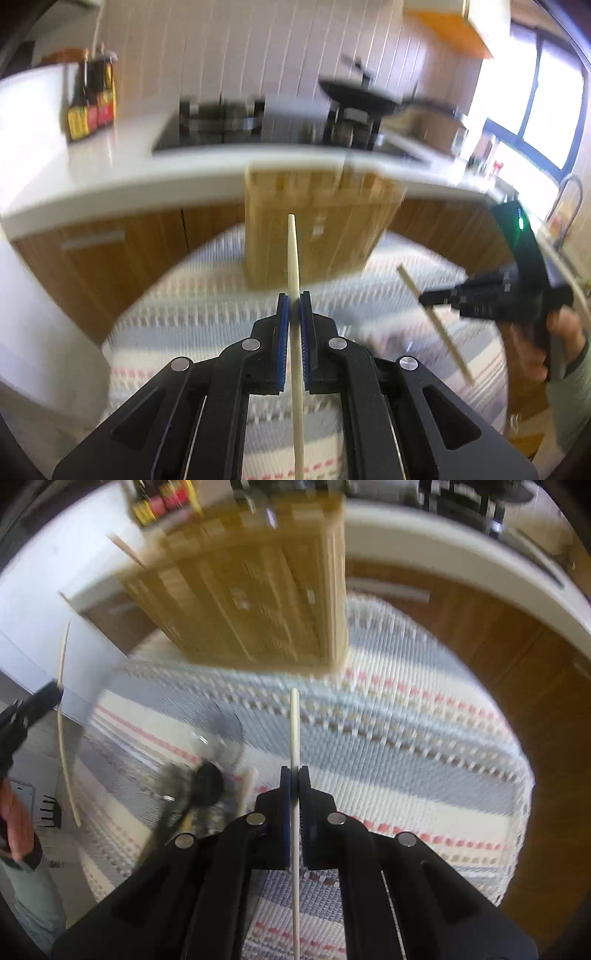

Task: Organize utensils
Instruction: 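Carry both chopsticks up and release them into the tan caddy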

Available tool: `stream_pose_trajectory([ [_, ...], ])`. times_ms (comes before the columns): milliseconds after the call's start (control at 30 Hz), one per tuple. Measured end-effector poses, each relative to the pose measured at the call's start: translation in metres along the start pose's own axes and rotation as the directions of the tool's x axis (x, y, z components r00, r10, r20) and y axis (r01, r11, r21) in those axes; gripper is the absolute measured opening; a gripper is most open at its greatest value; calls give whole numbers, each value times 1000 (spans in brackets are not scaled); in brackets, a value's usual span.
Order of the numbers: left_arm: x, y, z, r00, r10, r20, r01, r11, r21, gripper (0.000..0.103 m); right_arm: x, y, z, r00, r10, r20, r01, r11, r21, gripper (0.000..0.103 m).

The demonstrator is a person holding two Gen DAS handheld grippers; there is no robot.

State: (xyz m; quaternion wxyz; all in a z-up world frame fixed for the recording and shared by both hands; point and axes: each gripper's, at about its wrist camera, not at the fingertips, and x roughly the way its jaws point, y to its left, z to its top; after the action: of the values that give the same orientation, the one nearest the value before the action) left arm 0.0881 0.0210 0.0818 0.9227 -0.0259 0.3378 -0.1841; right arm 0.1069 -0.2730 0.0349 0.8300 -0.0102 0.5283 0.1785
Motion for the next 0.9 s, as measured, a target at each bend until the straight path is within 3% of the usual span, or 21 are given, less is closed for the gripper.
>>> stream_pose_trajectory([
  [133,-32,-7,42,988,-18,154,18,1000,1,4,-46,7,23,987,36,154,-30,999,-40,3],
  [267,-43,-14,79,973,-11,232,4,1000,30,4,-84,30,48,940,45,337,-16,996,-87,3],
  [400,-36,-17,108,947,-2,322,-7,1000,28,4,-115,43,74,866,49,497,14,992,-122,3],
  [567,-24,-19,128,890,-7,455,-5,1000,25,4,-120,53,102,753,37,657,51,992,-114,3],
  [667,-11,-16,136,855,8,518,-18,1000,14,4,-109,51,116,685,-28,728,104,993,-59,3],
  [767,6,-14,141,826,47,562,-55,998,-2,4,-95,42,132,644,-64,762,104,995,-4,3],
  [900,28,-8,140,813,74,578,-81,997,-14,4,-67,27,145,627,-81,775,72,996,45,3],
])
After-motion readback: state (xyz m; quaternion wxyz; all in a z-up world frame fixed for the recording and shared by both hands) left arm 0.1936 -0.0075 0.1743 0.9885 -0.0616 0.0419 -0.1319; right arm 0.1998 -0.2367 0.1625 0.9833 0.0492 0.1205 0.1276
